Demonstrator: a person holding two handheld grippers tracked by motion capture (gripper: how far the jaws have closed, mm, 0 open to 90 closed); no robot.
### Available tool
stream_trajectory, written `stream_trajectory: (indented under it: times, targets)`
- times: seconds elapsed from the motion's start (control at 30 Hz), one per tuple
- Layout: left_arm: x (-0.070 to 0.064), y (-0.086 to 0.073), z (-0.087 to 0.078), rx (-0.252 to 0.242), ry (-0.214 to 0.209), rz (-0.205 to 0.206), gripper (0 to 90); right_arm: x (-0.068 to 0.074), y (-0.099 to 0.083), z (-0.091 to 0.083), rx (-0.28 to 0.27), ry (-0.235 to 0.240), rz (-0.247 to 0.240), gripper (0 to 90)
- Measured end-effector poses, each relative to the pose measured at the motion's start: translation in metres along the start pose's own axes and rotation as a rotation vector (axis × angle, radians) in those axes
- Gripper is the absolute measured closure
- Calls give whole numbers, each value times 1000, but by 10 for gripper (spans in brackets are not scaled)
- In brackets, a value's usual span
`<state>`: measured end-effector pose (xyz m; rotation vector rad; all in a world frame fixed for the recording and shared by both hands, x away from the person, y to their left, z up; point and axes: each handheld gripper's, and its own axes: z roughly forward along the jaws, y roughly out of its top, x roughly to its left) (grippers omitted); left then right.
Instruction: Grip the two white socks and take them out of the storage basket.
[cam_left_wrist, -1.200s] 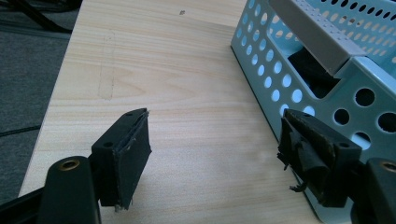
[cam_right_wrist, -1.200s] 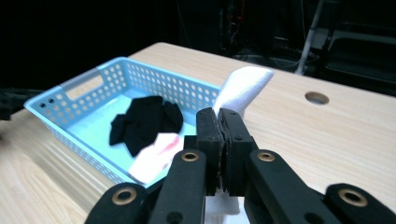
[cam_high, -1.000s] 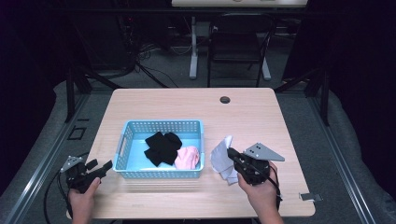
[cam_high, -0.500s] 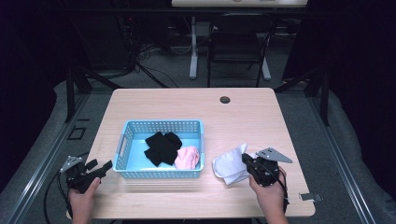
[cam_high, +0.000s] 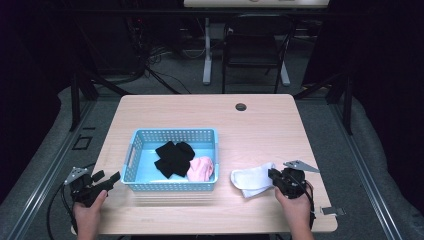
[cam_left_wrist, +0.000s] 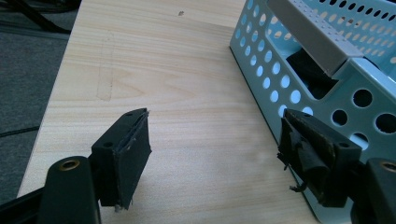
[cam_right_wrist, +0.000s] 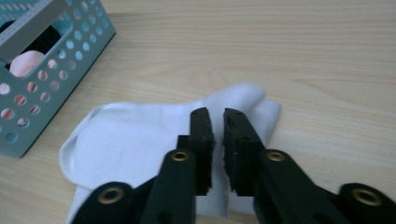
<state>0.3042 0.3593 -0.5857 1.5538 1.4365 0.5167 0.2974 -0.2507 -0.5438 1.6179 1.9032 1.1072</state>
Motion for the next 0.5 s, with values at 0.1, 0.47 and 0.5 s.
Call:
stream_trajectory:
  times: [0.1,0.47,0.5]
  targets:
    - [0,0,0,-3,2,-1,248,-2,-1,-1,-50,-12,-7,665]
    - [0,0,1,0,2,2,248,13,-4,6,-118,19,-77,502]
    - [0,0,1,0,1,2,248,15,-4,7,-112,20,-90,498]
